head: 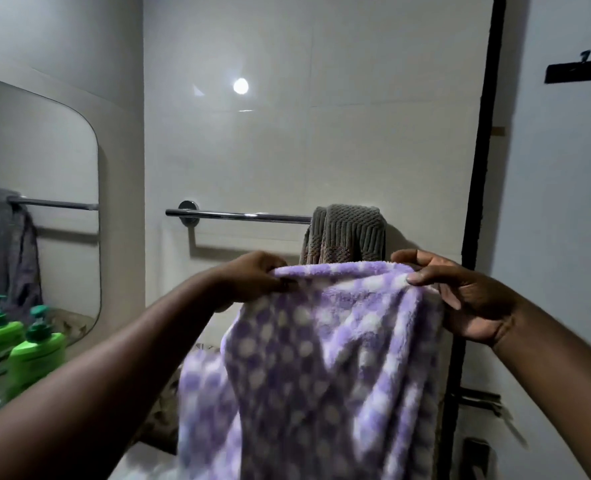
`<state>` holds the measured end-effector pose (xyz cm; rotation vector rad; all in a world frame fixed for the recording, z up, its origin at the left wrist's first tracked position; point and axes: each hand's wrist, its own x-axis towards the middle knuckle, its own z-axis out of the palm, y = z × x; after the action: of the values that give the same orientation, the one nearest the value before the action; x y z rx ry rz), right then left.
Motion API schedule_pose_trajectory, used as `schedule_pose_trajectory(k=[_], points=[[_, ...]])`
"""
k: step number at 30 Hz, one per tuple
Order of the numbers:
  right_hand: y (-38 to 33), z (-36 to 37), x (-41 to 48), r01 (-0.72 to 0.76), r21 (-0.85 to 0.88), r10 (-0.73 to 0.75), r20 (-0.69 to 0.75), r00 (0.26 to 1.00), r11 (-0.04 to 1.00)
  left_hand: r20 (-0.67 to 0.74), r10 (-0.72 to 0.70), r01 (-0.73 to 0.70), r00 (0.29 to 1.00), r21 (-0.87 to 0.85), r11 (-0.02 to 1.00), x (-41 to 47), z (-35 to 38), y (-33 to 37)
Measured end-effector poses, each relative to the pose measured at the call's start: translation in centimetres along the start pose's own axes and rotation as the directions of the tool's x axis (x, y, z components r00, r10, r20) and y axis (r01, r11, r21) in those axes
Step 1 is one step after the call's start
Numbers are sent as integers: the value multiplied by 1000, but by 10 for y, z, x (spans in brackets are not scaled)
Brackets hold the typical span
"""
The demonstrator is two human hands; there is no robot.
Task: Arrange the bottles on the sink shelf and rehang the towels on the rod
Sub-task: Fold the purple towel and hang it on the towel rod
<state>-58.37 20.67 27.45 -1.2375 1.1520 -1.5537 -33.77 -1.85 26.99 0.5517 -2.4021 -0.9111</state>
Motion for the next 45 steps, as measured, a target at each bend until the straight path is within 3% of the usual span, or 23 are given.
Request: schedule_pose_trajectory(k=[3,6,8,10,13,17,20,23,32,35,37,41,44,45], points=[[1,9,6,-74,-211,83,34,996,975,-197,-18,-15,980,-163,986,2,10,4],[7,31,15,-100,-360,146,102,984,927,-176,70,-94,982,-134,986,6,28,32],[12,46,22,-63,-359,109,110,988,931,-140,116,-135,983,-138,981,7,40,50],[19,54,28,11,-347,-5,17,1000,938,-141,144,-154,980,-67,986,9,45,59],[20,50,30,77,-338,-134,-149,980,938,-158,57,-56,986,13,998,6,38,56],[8,30,22,54,-329,-172,-340,925,943,-140,-66,47,988,-136,990,4,26,36],[6,30,19,57,-343,-170,-310,935,938,-192,-37,-29,981,-329,944,6,34,40],[10,37,23,72,-358,-186,-295,937,931,-148,-10,-49,989,-387,921,6,54,56],[5,43,18,79,-543,-257,-261,930,836,-105,-12,-20,994,-302,953,12,81,79],[5,41,16,52,-547,-233,-268,935,835,-177,62,-62,982,4,998,15,85,80],[6,40,16,54,-562,-239,-263,935,825,-283,55,-33,958,82,996,20,87,79],[4,35,15,68,-570,-285,-302,910,819,-344,-59,-10,937,-195,981,23,84,77],[-4,26,11,79,-529,-298,-342,891,845,-433,-115,-23,894,-301,953,20,65,72],[-5,24,12,97,-513,-310,-347,885,853,-385,-116,-25,916,-343,939,20,61,71]])
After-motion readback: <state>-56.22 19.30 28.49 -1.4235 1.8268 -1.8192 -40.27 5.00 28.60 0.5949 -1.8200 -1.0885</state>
